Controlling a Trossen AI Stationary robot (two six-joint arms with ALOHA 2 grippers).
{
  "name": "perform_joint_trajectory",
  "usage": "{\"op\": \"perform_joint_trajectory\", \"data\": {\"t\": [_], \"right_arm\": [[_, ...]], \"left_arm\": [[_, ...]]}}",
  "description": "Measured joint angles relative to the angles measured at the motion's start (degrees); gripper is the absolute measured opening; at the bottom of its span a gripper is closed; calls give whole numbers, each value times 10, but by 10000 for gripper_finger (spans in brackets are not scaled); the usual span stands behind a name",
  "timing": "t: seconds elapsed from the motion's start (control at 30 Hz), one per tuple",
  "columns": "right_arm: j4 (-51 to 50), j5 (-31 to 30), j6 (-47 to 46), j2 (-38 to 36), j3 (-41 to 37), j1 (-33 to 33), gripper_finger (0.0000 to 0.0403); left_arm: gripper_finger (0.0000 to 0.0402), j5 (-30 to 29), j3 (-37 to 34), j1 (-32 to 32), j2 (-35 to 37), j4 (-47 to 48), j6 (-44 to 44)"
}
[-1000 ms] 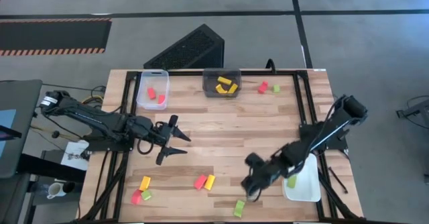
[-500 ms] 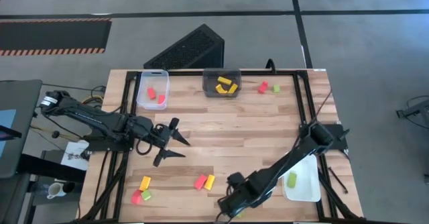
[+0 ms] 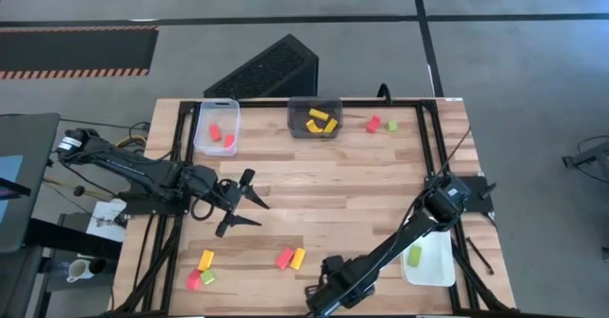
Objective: Sort & place blocks by color
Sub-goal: Put the green block into the white bin
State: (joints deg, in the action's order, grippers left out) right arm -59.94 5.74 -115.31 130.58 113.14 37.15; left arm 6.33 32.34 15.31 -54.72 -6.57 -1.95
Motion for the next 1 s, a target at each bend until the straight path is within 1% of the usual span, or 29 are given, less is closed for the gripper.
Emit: {"op": "perform_joint_trajectory", "data": {"t": [0.13, 0.3, 0.5, 1.0], "right_arm": [[-29, 2, -18, 0, 0, 3, 227], [-27, 2, -35, 8, 0, 5, 227], [-23, 11, -28, 28, -1, 4, 227], [-43, 17, -30, 28, -11, 6, 227]], "left_arm": [[203, 0, 0, 0, 0, 3, -4], [203, 0, 0, 0, 0, 2, -6], [203, 14, 0, 0, 0, 1, -6], [203, 15, 0, 0, 0, -2, -6]]}}
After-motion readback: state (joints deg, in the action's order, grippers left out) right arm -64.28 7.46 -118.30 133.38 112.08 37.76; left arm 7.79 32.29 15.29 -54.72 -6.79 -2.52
